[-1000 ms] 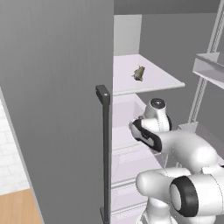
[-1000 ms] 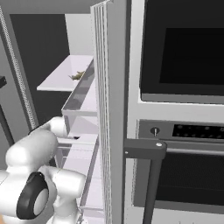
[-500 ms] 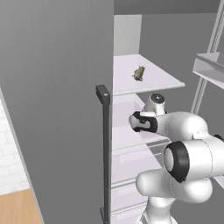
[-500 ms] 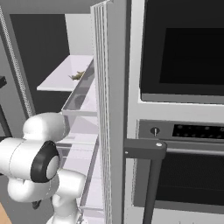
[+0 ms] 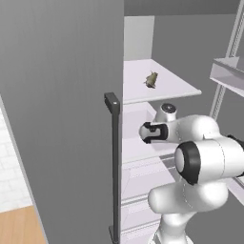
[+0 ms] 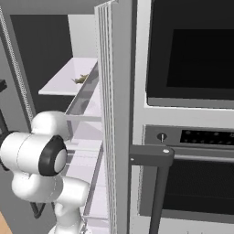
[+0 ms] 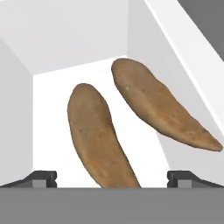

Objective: Place one sweet potato and one fish in each tupperware on the nearby counter, to pack two identical lunches.

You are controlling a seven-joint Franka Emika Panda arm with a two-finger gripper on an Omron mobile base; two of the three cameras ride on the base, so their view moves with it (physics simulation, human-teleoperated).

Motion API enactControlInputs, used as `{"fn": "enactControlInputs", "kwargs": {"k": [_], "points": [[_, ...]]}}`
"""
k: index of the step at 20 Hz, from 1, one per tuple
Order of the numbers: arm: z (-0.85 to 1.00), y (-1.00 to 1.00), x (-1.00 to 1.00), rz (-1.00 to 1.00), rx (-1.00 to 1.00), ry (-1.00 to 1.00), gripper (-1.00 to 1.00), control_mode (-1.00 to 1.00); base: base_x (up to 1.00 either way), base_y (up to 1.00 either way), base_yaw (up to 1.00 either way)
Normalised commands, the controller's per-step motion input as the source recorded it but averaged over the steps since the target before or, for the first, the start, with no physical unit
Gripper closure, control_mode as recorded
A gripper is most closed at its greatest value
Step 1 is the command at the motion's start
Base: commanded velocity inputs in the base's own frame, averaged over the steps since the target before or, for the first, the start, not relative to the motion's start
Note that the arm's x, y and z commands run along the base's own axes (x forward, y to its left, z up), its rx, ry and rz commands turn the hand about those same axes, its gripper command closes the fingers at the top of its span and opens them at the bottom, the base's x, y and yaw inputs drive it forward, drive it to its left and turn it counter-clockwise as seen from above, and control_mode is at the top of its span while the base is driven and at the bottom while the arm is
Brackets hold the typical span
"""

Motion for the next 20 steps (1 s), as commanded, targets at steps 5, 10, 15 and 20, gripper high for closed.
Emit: {"fn": "enactControlInputs", "kwargs": {"k": [5,10,15,20], "points": [[-0.25,0.0,0.24,0.0,0.0,0.0,-1.0,-1.0,0.0,0.0,0.0],[-0.31,0.05,0.24,0.0,-0.01,0.0,1.0,-1.0,0.0,0.0,0.0],[-0.61,0.18,0.01,0.0,-0.09,0.02,1.0,-1.0,0.0,0.0,0.0],[-0.37,0.0,-0.02,0.0,-0.02,0.0,1.0,-1.0,0.0,0.0,0.0]]}}
